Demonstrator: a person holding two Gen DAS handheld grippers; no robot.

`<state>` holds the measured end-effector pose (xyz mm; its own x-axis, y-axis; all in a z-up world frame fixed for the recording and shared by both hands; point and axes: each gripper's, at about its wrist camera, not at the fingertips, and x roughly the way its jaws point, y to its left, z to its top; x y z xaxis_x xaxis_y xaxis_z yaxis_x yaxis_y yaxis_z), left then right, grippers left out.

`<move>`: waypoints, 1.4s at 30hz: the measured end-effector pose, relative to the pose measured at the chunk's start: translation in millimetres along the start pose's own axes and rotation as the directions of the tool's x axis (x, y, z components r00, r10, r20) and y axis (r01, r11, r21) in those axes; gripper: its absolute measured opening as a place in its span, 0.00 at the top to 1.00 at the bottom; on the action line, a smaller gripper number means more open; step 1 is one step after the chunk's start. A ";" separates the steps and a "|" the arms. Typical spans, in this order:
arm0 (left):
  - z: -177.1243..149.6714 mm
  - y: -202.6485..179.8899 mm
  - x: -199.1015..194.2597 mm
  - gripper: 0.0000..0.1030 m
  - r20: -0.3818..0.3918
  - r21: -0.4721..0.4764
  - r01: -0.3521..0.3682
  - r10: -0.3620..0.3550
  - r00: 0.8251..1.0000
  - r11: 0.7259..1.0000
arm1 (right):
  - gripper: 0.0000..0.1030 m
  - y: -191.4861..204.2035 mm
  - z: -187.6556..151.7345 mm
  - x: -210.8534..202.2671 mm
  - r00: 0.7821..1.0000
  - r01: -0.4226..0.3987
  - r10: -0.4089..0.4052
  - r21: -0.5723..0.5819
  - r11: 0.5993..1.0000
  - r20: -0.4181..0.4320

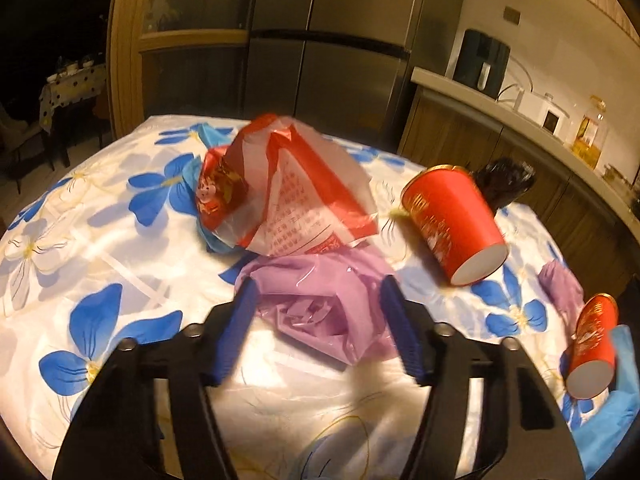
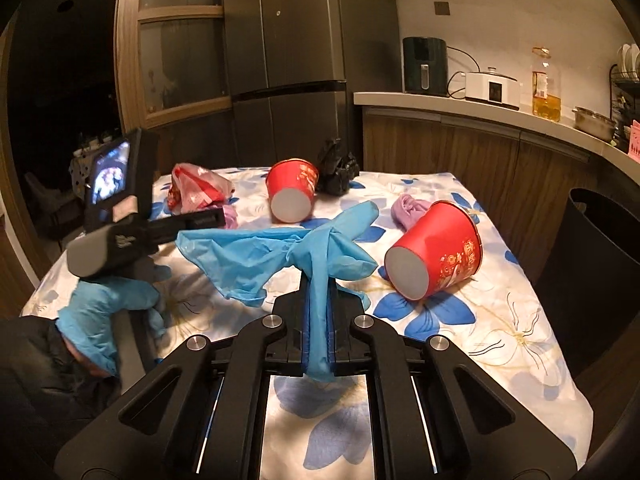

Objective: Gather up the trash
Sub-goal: 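Grasp the blue glove with the right gripper while the left grasps the lilac bag, then carry the glove and lilac bag over the bin and open both grippers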

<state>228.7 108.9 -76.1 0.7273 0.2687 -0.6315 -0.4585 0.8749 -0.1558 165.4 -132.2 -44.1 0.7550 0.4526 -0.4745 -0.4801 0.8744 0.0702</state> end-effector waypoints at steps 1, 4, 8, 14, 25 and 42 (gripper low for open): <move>-0.9 0.6 1.5 0.56 -0.009 0.000 0.002 -0.002 1.000 1.000 | 0.94 0.0 0.2 -1.1 1.000 0.000 0.000 -0.001 1.000 0.002; -2.2 0.7 4.5 0.73 -0.031 0.006 0.013 -0.013 0.999 1.000 | 0.94 0.1 0.9 -3.4 1.000 0.003 -0.003 0.000 1.000 0.004; -3.5 -0.6 3.1 0.89 -0.033 0.017 0.026 -0.026 0.999 1.000 | 0.94 0.6 -0.3 -7.9 1.000 0.012 -0.012 0.001 1.000 0.008; -7.5 -0.7 -9.5 0.95 -0.030 0.017 0.082 -0.082 0.996 0.996 | 0.95 -1.9 0.7 -18.9 1.000 0.010 -0.010 0.010 1.000 0.023; -30.7 2.4 -92.3 0.97 0.084 0.067 0.183 -0.188 0.978 0.981 | 0.95 -11.2 2.7 -46.9 0.997 0.015 -0.017 0.029 0.999 0.075; -24.9 -72.6 -142.1 0.97 0.154 0.208 0.307 -0.341 0.927 0.929 | 0.96 -50.7 9.6 -86.9 0.981 0.097 -0.109 0.081 0.992 0.159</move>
<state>145.9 -2.8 6.0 0.9094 0.0128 -0.4156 -0.0964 0.9788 -0.1808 128.4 -214.1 2.0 0.8642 0.3764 -0.3339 -0.3667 0.9256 0.0944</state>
